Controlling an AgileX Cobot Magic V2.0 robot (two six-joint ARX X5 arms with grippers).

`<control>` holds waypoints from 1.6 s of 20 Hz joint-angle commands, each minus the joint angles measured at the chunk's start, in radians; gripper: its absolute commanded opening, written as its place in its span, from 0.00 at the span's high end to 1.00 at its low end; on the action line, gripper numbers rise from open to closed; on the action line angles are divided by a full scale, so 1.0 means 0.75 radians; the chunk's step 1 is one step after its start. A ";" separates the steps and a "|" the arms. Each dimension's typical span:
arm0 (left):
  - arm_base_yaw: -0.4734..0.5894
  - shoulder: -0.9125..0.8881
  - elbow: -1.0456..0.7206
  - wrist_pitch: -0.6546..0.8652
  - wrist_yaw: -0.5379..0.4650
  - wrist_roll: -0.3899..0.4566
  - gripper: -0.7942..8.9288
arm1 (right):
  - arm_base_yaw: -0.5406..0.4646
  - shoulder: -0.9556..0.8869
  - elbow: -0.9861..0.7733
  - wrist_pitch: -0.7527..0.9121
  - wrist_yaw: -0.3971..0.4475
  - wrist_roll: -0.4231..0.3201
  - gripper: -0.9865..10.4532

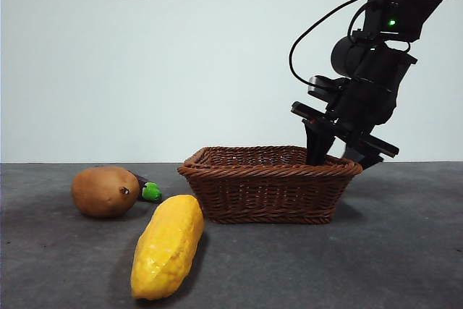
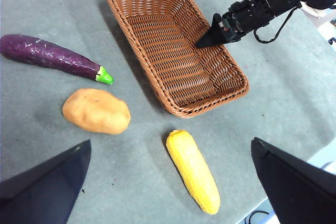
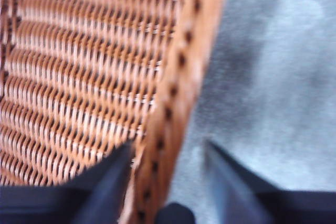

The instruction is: Help me put the vegetables on the table into the basket

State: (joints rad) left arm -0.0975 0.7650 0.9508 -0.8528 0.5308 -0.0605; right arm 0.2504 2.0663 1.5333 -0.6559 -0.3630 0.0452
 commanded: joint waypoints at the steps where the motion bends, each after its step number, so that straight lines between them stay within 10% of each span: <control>1: -0.003 0.006 0.004 -0.006 0.001 0.018 0.23 | 0.013 0.041 0.001 0.001 0.002 0.008 0.84; 16: -0.020 0.041 0.004 -0.068 0.001 0.023 0.23 | 0.014 -0.498 0.125 -0.217 0.017 0.030 0.92; 32: -0.594 0.604 0.011 0.151 -0.320 -0.304 0.24 | 0.014 -1.046 0.143 -0.649 0.263 -0.066 0.92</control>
State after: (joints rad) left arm -0.5373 1.2076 0.9569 -0.7425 0.2939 -0.2550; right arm 0.2600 1.2900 1.6344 -1.1599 -0.1600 -0.0013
